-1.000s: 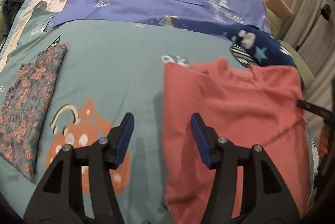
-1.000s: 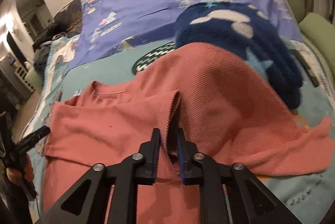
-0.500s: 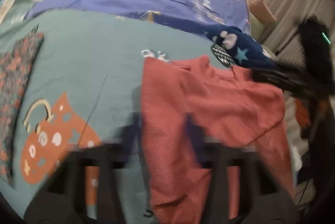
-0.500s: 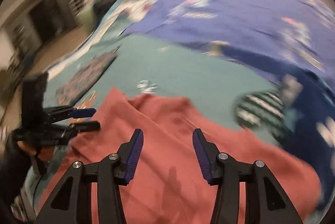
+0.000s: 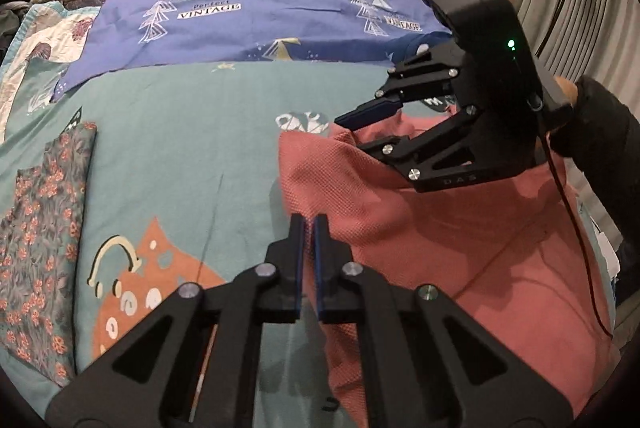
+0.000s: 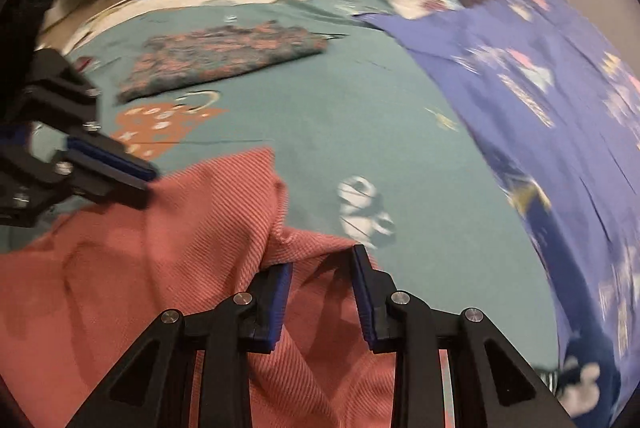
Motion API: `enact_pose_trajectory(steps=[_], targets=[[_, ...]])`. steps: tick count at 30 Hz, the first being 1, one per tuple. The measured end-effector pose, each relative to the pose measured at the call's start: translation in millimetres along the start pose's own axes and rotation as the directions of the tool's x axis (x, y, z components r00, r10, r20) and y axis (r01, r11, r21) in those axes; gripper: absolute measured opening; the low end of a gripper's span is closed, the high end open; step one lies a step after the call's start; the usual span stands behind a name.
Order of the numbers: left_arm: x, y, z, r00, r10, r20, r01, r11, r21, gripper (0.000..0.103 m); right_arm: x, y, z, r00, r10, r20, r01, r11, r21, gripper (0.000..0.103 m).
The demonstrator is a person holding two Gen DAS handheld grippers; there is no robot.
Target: Fold small clothes
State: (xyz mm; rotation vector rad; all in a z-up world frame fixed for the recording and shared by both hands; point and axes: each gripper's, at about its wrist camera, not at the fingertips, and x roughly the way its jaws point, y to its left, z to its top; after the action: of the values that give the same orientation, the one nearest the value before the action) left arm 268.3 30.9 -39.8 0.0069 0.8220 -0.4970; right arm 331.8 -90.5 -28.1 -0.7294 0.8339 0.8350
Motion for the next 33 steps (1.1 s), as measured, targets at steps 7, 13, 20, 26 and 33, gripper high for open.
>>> enact_pose_trajectory(steps=[7, 13, 20, 26, 33], targets=[[14.4, 19.1, -1.1, 0.998, -0.056, -0.012, 0.054, 0.993, -0.109, 0.063, 15.6, -18.7, 14.0, 1.000, 0.019, 0.018, -0.020, 0.997, 0.069, 0.028], [36.8, 37.2, 11.7, 0.989, -0.146, 0.000, 0.142, 0.962, -0.233, 0.046, 24.6, -37.0, 17.9, 0.999, -0.027, 0.026, 0.021, 0.975, 0.222, 0.022], [-7.1, 14.6, 24.8, 0.985, 0.038, 0.170, -0.021, 0.994, -0.103, 0.005, 6.3, -47.5, 3.4, 1.000, -0.016, 0.014, 0.012, 0.968, 0.252, 0.022], [18.0, 24.7, 18.7, 0.989, 0.146, 0.031, -0.142, 0.984, -0.108, 0.021, 2.5, -51.1, -12.4, 0.993, -0.112, -0.034, 0.117, 0.931, 0.345, 0.023], [-22.8, 5.4, 5.9, 0.985, 0.155, 0.079, -0.151, 0.987, -0.056, 0.048, -102.6, -46.3, -75.3, 0.969, -0.241, 0.056, 0.166, 0.802, 0.575, 0.025]])
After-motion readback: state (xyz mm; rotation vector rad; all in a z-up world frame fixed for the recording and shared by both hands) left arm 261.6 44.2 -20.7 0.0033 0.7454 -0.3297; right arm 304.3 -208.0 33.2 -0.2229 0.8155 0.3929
